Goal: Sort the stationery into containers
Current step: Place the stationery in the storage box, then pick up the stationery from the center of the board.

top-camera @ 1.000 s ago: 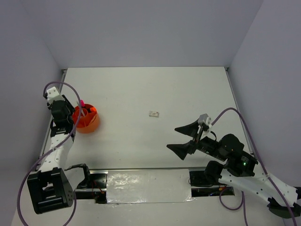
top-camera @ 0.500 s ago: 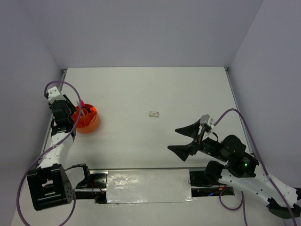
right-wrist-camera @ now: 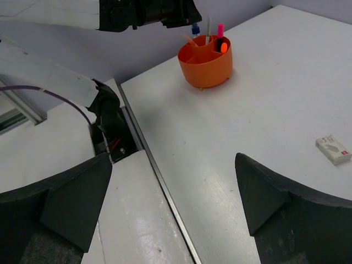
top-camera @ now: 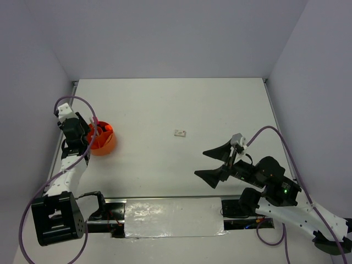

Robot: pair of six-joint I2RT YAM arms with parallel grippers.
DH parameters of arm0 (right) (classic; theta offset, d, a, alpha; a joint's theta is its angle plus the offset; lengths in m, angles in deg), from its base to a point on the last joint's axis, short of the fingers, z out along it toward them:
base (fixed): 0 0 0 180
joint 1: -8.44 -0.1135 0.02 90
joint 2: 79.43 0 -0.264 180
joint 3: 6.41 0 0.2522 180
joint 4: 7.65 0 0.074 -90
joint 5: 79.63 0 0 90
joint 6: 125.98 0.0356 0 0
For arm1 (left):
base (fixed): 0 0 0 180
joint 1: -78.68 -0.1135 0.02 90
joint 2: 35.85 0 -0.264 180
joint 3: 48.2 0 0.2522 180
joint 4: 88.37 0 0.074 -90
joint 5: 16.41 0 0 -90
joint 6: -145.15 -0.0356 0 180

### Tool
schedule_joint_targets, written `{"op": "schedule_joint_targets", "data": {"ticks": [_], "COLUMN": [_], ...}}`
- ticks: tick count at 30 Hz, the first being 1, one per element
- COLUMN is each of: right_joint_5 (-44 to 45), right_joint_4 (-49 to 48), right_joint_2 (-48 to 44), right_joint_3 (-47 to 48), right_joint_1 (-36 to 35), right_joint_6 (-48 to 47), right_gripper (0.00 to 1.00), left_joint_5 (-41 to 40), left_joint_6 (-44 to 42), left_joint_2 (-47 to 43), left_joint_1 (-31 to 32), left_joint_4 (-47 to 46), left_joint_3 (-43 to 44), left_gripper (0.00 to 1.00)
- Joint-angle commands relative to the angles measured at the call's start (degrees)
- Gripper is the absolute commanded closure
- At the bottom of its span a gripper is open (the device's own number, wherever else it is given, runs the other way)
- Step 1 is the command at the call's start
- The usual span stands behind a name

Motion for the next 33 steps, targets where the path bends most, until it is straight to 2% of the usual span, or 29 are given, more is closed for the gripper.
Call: {"op": "schedule_joint_targets", "data": {"ticks": [1, 2, 5, 6, 10, 11, 16, 19, 22, 24, 26, 27, 29, 32, 33], "right_joint_5": [-0.77, -0.78, -0.78, -0.25, 2.12, 2.82, 5.73, 3.29, -2.15, -3.67, -6.47, -7.97, -9.21, -7.55, -7.28], "right_joint_4": [-2.8, -2.89, -3.15, -3.32, -4.81, -5.08, -6.57, -8.86, -9.56, -9.65, -9.57, -10.52, -10.97, -3.28, -1.24], "right_joint_2": [0.56, 0.74, 1.26, 1.44, 4.07, 6.78, 20.12, 26.29, 38.13, 43.08, 50.11, 52.05, 57.23, 64.7, 66.64], "right_joint_3": [0.47, 0.47, 0.38, 0.3, -0.67, -0.76, 0.73, 2.75, 6.44, 9.16, 11.1, 12.5, 14.17, 23.89, 26.38], "right_joint_1": [0.11, 0.2, 0.11, 0.2, 0.2, 0.2, 0.37, 2.21, 6.34, 9.93, 12.66, 15.11, 16.63, 17.77, 17.77], "right_joint_6": [0.44, 0.44, 0.53, 0.7, 1.14, 1.23, -0.35, -2.81, -5.44, -7.47, -7.91, -8.09, -9.22, -14.66, -17.64], "right_gripper": [0.0, 0.0, 0.0, 0.0, 0.0, 0.0, 0.0, 0.0, 0.0, 0.0, 0.0, 0.0, 0.0, 0.01, 0.03], "left_joint_5": [-0.51, -0.42, -0.86, -1.47, -4.02, -4.9, -8.07, -6.85, 0.43, 9.47, 16.51, 22.63, 24.88, 20.95, 20.33], "left_joint_6": [0.14, 0.23, 0.23, 0.49, 2.16, 2.51, 4.88, 7.61, 9.55, 8.85, 7.88, 6.83, 7.26, 6.82, 6.56], "left_joint_2": [-0.72, -0.99, -1.6, -1.86, -4.32, -5.98, -13.1, -15.75, -19.34, -21.02, -24.44, -25.85, -29.89, -33.94, -34.3], "left_joint_1": [0.49, 0.4, 0.67, 0.67, 0.67, 0.67, 1.46, 1.54, 1.54, 1.54, 1.63, 1.63, 3.38, 11.1, 11.47], "left_joint_4": [-1.33, -1.33, -1.33, -0.46, 3.75, 4.98, 15.25, 23.5, 31.85, 34.52, 36.01, 36.19, 37.07, 36.2, 36.89], "left_joint_3": [0.77, 0.59, 0.59, 0.85, 3.22, 4.79, 9.63, 12.44, 14.82, 14.48, 11.15, 8.61, 7.71, 7.1, 7.44], "left_gripper": [0.47, 0.47, 0.38, 0.29, 0.11, 0.01, 0.01, 0.01, 0.01, 0.01, 0.01, 0.01, 0.01, 0.01, 0.01]}}
